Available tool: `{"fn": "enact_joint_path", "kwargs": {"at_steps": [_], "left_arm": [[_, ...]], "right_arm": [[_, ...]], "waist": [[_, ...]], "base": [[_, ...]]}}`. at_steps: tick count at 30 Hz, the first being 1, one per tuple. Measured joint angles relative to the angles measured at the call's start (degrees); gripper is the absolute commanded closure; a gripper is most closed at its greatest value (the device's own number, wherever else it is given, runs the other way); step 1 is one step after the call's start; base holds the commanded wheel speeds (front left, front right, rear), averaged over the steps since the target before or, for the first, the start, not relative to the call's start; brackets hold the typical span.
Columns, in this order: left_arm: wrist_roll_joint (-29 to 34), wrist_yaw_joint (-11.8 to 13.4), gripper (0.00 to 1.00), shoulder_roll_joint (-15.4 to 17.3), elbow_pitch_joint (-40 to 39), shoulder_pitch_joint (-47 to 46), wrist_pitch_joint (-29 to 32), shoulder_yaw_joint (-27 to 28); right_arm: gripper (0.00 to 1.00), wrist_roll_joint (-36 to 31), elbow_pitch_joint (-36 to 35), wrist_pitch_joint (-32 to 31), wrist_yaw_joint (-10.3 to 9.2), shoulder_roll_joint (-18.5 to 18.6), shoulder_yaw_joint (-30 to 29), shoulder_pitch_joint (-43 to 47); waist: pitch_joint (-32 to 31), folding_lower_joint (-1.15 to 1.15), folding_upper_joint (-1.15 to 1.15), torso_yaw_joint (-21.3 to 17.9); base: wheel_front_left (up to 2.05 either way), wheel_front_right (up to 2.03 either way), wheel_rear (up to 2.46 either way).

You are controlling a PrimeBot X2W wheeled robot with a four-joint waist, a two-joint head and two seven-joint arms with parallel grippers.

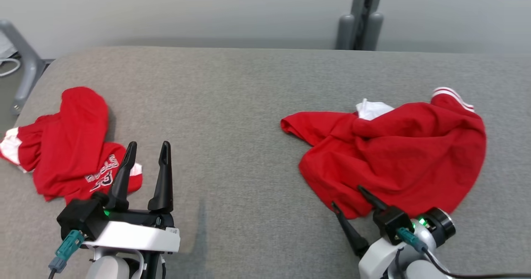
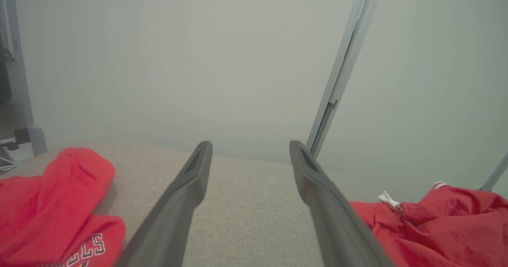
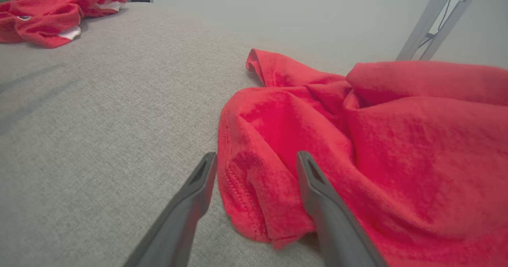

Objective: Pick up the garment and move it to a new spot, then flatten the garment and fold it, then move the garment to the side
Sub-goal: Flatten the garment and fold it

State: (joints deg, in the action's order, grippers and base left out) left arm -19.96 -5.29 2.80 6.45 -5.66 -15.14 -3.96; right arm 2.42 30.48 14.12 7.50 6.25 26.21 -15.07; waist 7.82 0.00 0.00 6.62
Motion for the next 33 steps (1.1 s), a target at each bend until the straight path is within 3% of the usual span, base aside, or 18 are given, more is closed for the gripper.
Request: {"fn": "enact_joint_path", "kwargs": {"at_steps": [6,8,10,17,24,28,33], "left_arm": [[-0.41,-0.02,0.00,0.00,0.42,-0.49,0.00,-0.48],[-0.59,-0.03,0.00,0.01,0.51,-0.50,0.00,-0.63],[-0.69,-0.03,0.00,-0.01,0.63,-0.54,0.00,-0.78],[-0.75,0.08,0.00,0.00,0.93,-0.62,0.00,-0.96],[-2.55,0.32,0.00,-0.02,2.08,-0.41,0.01,-2.43],[-3.13,1.22,0.00,-0.05,2.85,0.92,0.00,-3.98],[-3.54,2.21,0.00,-0.01,2.94,2.76,0.00,-4.64]], "right_arm": [[0.00,-0.76,5.70,-0.52,0.00,-0.33,-2.11,-2.52],[0.05,-0.67,7.59,-0.97,0.00,-0.55,-2.49,-3.01],[1.00,0.57,8.99,-1.14,0.00,-0.88,-2.85,-3.42],[1.00,4.43,8.89,0.12,0.00,-2.12,-1.99,-5.42],[1.00,7.51,7.58,0.56,0.00,-2.50,4.10,-10.17],[1.00,10.04,7.54,0.59,-0.01,-2.54,9.01,-16.33],[1.00,18.86,3.58,0.65,-0.01,-2.96,12.87,-26.77]], "waist": [[0.98,0.00,0.00,3.12],[1.25,0.00,0.00,3.94],[1.46,0.00,0.00,4.61],[1.04,0.00,0.00,5.75],[-1.19,0.00,0.00,6.03],[-3.74,0.01,0.00,6.44],[-6.58,0.00,0.00,6.68]], "base": [[0.00,0.00,0.00],[0.00,0.00,0.00],[0.00,0.00,0.00],[0.00,0.00,0.00],[0.00,0.00,0.00],[0.00,0.00,0.00],[0.00,0.00,0.00]]}}
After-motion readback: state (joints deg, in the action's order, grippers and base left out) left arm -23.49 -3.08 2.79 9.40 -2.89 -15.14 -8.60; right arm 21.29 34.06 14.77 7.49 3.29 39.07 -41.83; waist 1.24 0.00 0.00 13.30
